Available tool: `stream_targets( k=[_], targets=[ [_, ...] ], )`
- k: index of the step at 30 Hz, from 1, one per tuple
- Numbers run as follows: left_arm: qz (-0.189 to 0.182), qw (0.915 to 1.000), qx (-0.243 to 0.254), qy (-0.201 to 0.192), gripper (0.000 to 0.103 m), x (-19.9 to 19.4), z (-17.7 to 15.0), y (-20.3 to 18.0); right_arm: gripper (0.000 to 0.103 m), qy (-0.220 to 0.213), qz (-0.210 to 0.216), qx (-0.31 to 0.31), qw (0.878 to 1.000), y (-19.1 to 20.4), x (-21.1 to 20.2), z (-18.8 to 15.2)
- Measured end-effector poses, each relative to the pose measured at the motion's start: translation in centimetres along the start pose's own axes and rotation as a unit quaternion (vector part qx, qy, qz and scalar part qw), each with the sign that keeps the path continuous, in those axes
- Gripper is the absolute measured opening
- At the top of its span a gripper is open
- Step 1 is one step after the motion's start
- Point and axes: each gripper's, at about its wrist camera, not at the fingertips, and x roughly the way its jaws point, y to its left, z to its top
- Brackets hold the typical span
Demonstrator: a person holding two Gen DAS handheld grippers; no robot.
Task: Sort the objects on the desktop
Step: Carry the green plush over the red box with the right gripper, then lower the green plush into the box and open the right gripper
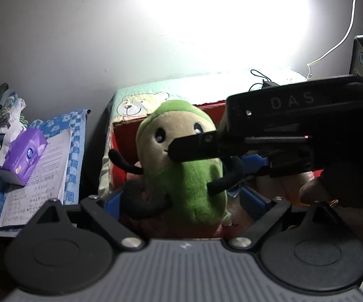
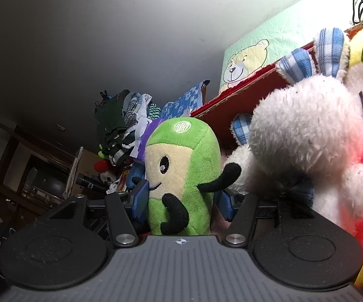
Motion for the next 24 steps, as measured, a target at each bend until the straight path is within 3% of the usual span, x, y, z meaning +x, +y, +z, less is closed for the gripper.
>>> stream_targets(
  k=[7,9,15,20,24],
  targets=[
    [0.011,0.9999,0.000,0.001,0.099,-0.3,0.0,-1.1,0.065,0.005,0.026,0.028,0.999,-0.6,0.4,0.1],
    [0.022,0.9998,-0.002,-0.002,0.097,-0.7,0.0,-1.1,0.065,0.007,0.017,0.039,0.999,-0.6,0.8,0.1],
    [0.024,0.9995,-0.019,-0.009,0.099,-1.8,-0.3,-0.6,0.066,-0.019,0.023,0.036,0.999,0.2,-0.7,-0.6],
    [0.028,0.9992,-0.030,0.001,0.099,-1.5,-0.3,-0.8,0.061,-0.027,0.012,0.022,0.999,0.5,-1.6,-1.0],
    [0.047,0.9983,-0.032,0.009,0.099,-1.3,0.2,-1.4,0.057,-0.039,-0.020,-0.006,0.999,1.5,-2.2,-1.5]
  ],
)
